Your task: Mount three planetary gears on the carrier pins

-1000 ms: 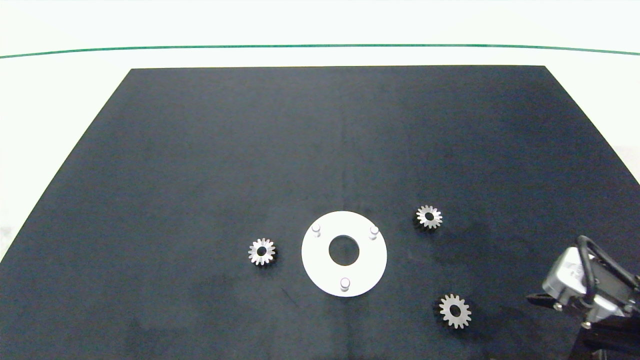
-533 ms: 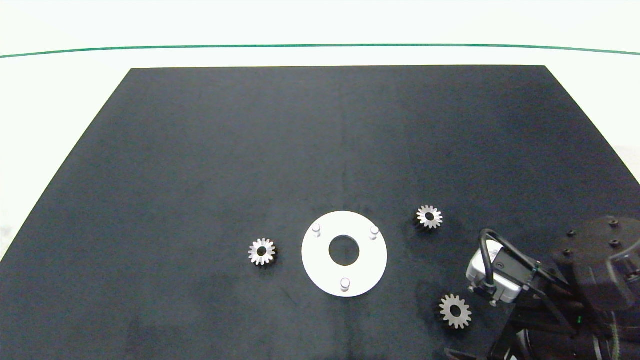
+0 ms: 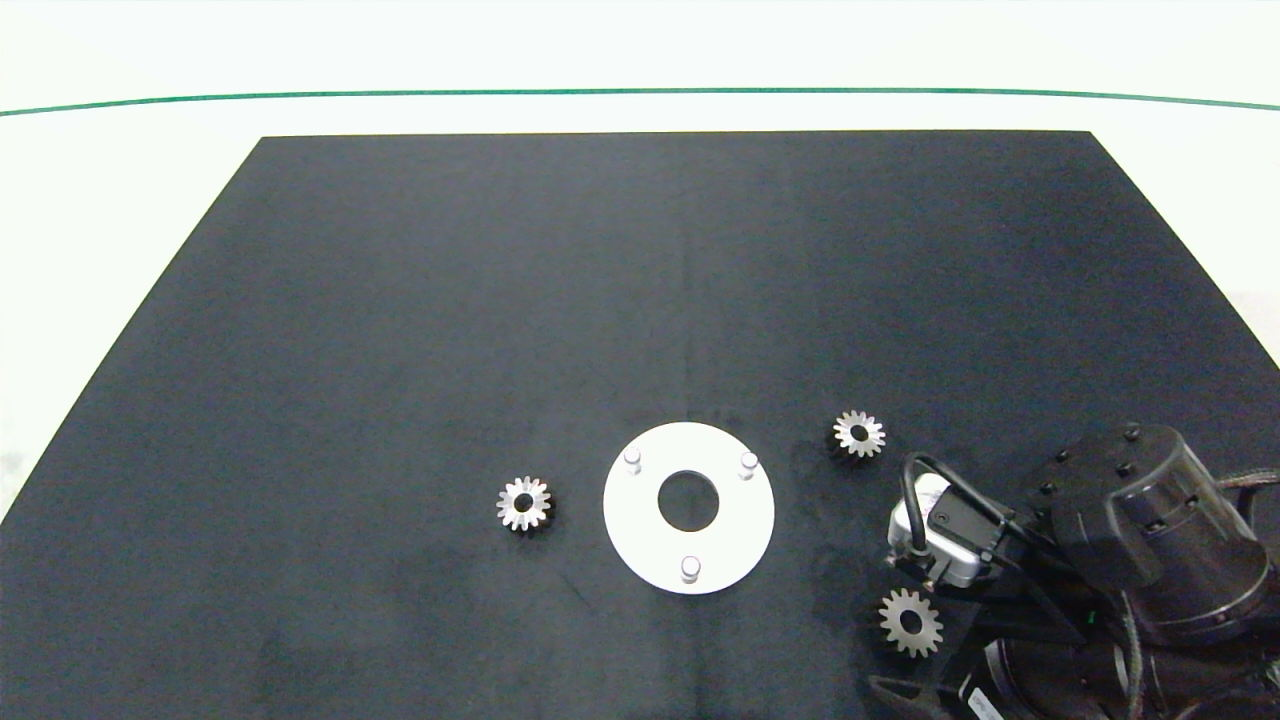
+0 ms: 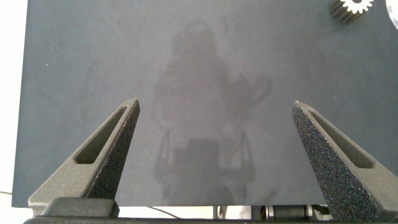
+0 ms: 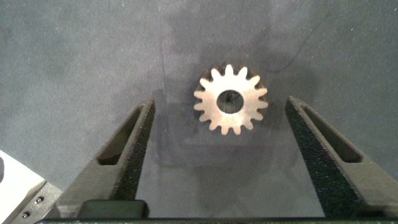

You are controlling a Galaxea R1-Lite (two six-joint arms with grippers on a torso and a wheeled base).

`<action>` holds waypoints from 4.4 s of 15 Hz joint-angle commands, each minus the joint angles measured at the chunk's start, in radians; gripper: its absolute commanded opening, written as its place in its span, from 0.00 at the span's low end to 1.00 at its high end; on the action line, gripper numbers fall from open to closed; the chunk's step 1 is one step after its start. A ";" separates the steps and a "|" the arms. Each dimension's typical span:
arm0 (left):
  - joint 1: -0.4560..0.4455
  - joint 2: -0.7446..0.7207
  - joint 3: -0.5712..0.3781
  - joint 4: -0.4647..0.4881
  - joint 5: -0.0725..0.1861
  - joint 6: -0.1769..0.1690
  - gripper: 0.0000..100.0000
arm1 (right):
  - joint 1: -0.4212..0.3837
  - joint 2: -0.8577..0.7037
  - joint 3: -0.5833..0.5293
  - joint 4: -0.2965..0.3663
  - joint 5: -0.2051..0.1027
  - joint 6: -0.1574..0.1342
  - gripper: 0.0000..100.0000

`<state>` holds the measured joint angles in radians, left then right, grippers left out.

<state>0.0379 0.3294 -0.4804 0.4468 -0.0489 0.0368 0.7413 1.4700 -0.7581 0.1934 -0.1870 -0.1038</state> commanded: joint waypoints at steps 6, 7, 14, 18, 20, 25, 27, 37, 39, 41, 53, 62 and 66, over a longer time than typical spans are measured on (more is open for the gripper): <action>0.000 -0.006 -0.003 0.003 0.000 0.000 1.00 | -0.005 0.016 -0.009 0.001 -0.045 -0.002 0.68; 0.000 -0.004 -0.003 0.003 0.000 0.000 1.00 | -0.005 0.013 -0.007 0.001 -0.043 0.000 0.66; -0.004 0.000 -0.003 0.003 -0.002 -0.003 1.00 | -0.005 0.016 -0.001 -0.029 -0.042 0.004 0.51; -0.006 0.000 -0.003 0.003 -0.003 -0.003 1.00 | -0.005 0.039 0.002 -0.068 -0.040 0.004 0.44; -0.006 0.002 -0.003 0.003 -0.003 -0.003 1.00 | -0.005 0.047 0.002 -0.068 -0.038 0.004 0.39; -0.007 0.004 -0.003 0.003 -0.003 -0.003 1.00 | -0.005 0.052 0.006 -0.068 -0.040 0.003 0.30; -0.006 0.004 -0.004 0.001 -0.005 -0.003 1.00 | -0.005 0.050 0.008 -0.065 -0.040 0.003 0.26; -0.006 0.004 -0.015 0.001 -0.005 -0.003 1.00 | -0.005 0.043 0.013 -0.060 -0.040 0.003 0.06; -0.006 0.005 -0.015 0.003 -0.005 -0.003 1.00 | -0.006 0.041 0.011 -0.061 -0.040 0.003 0.02; -0.007 0.005 -0.015 0.001 -0.005 -0.003 1.00 | -0.005 0.036 0.011 -0.061 -0.040 0.004 0.00; -0.006 -0.001 -0.014 0.003 -0.005 -0.003 1.00 | 0.038 -0.060 -0.037 -0.063 -0.037 0.023 0.00; 0.010 -0.009 -0.023 0.003 -0.003 -0.003 1.00 | 0.175 0.055 -0.210 -0.028 -0.038 0.016 0.00; 0.030 -0.007 -0.063 0.013 -0.003 -0.003 1.00 | 0.208 0.135 -0.287 -0.006 -0.043 0.001 0.00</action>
<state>0.0653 0.3223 -0.5343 0.4583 -0.0519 0.0336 0.9400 1.5619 -1.0198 0.1804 -0.2283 -0.0996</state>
